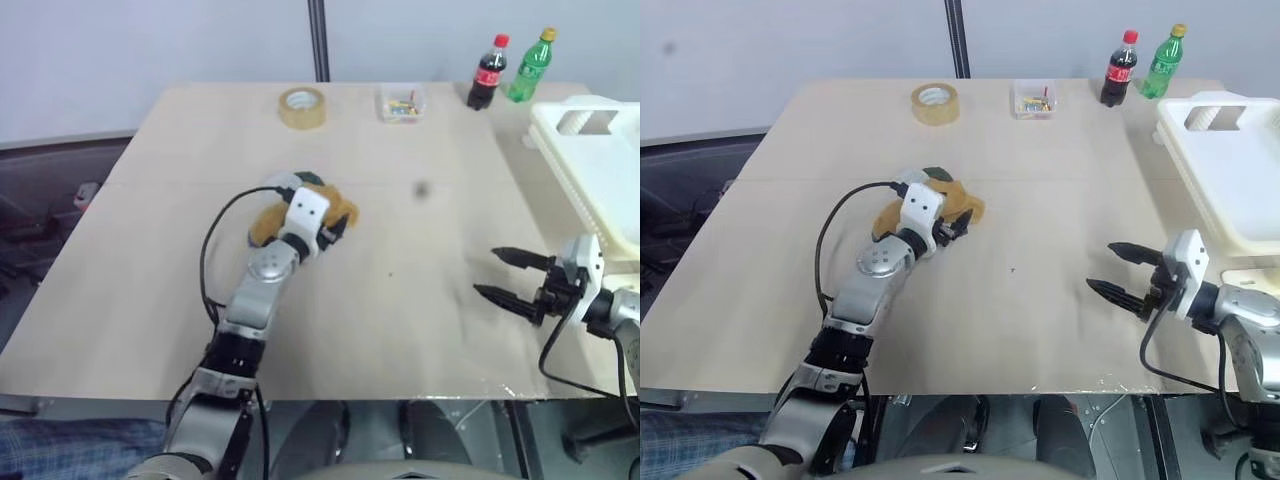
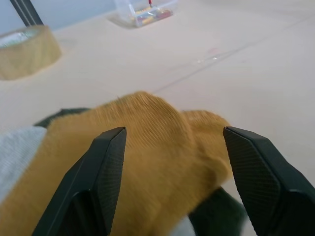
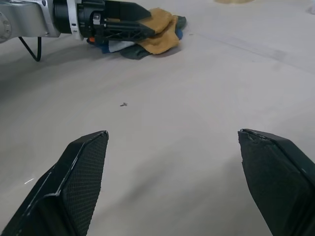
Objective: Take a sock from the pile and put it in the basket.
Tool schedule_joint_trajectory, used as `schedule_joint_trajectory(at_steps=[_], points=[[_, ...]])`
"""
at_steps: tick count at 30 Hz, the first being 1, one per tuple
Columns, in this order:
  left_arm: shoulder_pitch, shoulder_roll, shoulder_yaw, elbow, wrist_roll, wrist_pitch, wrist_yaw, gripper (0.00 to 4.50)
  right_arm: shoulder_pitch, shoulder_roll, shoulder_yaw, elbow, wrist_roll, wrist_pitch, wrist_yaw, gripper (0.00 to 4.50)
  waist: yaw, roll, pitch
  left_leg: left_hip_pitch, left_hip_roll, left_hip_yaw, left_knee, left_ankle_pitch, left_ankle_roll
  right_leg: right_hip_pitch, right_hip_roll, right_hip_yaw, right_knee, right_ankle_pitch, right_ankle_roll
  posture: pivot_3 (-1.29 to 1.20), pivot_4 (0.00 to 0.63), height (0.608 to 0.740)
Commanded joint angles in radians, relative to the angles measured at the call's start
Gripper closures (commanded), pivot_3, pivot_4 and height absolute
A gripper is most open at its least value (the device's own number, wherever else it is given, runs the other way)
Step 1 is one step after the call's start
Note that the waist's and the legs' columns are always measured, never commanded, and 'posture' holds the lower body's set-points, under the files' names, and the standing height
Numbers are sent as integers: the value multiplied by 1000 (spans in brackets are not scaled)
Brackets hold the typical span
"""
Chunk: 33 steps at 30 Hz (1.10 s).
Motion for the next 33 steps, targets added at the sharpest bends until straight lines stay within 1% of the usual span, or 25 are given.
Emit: schedule_joint_trajectory(at_steps=[1,2,5,8,10,11,17,19,21,23,25,28,30,33], points=[[-13,2,7,5,22,-30,14,1129,4,0,-29,-28,12,-33,-6,125,0,0,0,0,0,0,0,0,0,0,0,0,0,0,0,0,150,739],[-10,4,7,7,29,-27,16,1129,3,0,-28,-24,11,-36,-6,125,0,0,0,0,0,0,0,0,0,0,0,0,0,0,0,0,150,739],[-6,3,21,-4,24,-5,18,1893,-5,-4,-25,-10,11,-43,-5,0,1,0,0,0,0,0,0,0,0,0,0,0,0,0,0,0,150,739],[-8,12,21,-5,31,-4,18,3290,-12,-2,-22,-4,11,-46,-8,0,0,0,0,0,0,0,0,0,0,0,0,0,0,0,0,0,150,739],[-12,10,30,-4,27,-14,22,4126,-16,-3,-21,-6,14,-43,-10,0,0,0,0,0,0,0,1,0,0,0,0,0,1,0,0,0,150,739],[-14,9,34,-7,25,-13,25,4467,-18,-3,-20,-6,14,-43,-10,0,0,0,0,0,0,0,1,0,0,0,0,0,1,0,0,0,150,739],[-16,-5,30,-54,15,-6,22,4467,-21,-3,-17,6,9,-53,-3,0,1,0,0,0,0,0,2,0,0,0,0,0,2,0,0,0,150,739],[-5,-8,2,-111,-5,49,-25,4467,-22,-5,-19,5,12,-50,-4,0,1,0,0,0,0,0,3,0,0,0,0,0,2,0,0,0,150,739],[7,-14,-35,-207,-40,113,-84,4467,-22,-9,-21,9,9,-53,-4,0,0,0,0,-1,0,0,4,0,0,0,0,0,3,0,0,0,150,739],[7,-42,-51,-285,-84,229,-102,4467,-20,-11,-23,12,8,-55,-2,0,1,0,0,-2,0,0,4,0,0,0,0,-1,3,0,0,0,150,739],[7,-61,-93,-327,-110,301,-133,4467,-19,-13,-26,11,10,-54,-4,0,2,0,0,-2,0,-1,6,0,0,0,0,-1,3,0,0,0,150,739],[-2,-97,-166,-311,-111,325,-159,4467,-14,-18,-40,7,13,-51,-14,0,1,0,0,-2,0,-1,9,0,0,0,0,-2,6,0,0,0,150,739],[-16,-139,-196,-266,-113,326,-161,4467,-7,-24,-54,6,13,-53,-20,0,1,0,0,-2,-1,-1,10,0,0,0,0,-2,8,0,0,0,150,739],[-44,-226,-249,-175,-109,311,-159,4467,15,-44,-89,-2,15,-51,-26,0,3,0,0,-2,-1,-1,13,-1,1,1,0,-2,9,0,0,0,150,739]])
